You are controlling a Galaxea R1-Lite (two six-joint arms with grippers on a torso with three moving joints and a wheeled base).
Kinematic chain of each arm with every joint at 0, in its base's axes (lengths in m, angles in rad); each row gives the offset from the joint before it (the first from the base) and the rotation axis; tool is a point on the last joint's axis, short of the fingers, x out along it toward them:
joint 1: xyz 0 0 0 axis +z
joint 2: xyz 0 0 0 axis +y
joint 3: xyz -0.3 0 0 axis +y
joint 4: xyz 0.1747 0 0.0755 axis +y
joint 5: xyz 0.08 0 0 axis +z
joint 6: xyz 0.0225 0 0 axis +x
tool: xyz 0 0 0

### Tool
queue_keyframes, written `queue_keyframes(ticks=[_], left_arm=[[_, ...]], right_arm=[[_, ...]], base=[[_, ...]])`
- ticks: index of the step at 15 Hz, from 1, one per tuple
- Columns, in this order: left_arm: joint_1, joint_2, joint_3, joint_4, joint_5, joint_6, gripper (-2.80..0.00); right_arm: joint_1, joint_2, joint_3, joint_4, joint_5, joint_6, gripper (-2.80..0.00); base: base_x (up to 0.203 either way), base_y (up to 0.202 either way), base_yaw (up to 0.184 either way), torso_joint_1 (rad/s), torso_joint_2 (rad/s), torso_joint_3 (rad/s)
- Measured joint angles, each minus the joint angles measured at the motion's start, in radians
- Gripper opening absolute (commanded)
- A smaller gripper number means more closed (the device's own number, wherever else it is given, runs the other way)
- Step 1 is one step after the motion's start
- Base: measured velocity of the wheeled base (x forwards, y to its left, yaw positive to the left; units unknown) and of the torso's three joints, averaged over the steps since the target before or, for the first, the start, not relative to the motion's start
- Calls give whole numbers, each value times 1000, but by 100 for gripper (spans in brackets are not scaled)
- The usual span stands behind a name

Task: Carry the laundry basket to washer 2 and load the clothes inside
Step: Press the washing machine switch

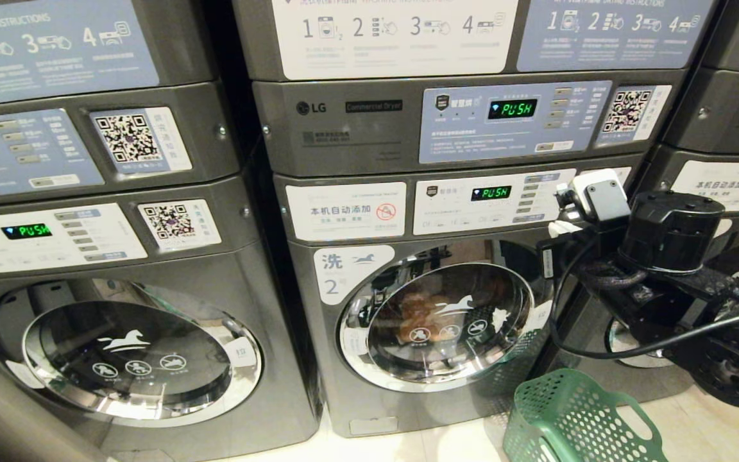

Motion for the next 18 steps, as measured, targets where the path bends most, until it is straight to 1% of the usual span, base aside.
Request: queue_keyframes(ticks=[3, 6, 8, 11, 13, 15, 16, 18], left_arm=[[0, 0, 0, 0, 0, 0, -280], [0, 0, 0, 0, 0, 0, -280], [-1, 0, 0, 0, 0, 0, -280], [0, 0, 0, 1, 0, 0, -280], [0, 0, 0, 0, 0, 0, -280], [0, 0, 0, 0, 0, 0, -280], [0, 0, 0, 0, 0, 0, -280], [0, 0, 0, 0, 0, 0, -280]], right_arm=[[6, -5, 3, -3, -1, -5, -280], [40, -25, 12, -4, -1, -27, -280], [57, -47, 44, -6, -2, -29, -280], [50, -76, 86, -5, 3, -15, -280], [40, -88, 98, -4, 10, 14, -280], [36, -99, 103, -3, 21, 71, -280], [30, -105, 106, -3, 44, 101, -280], [-17, -116, 108, -1, 110, 123, -280]], base=[[0, 0, 0, 0, 0, 0], [0, 0, 0, 0, 0, 0], [0, 0, 0, 0, 0, 0], [0, 0, 0, 0, 0, 0], [0, 0, 0, 0, 0, 0], [0, 0, 0, 0, 0, 0], [0, 0, 0, 0, 0, 0], [0, 0, 0, 0, 0, 0]])
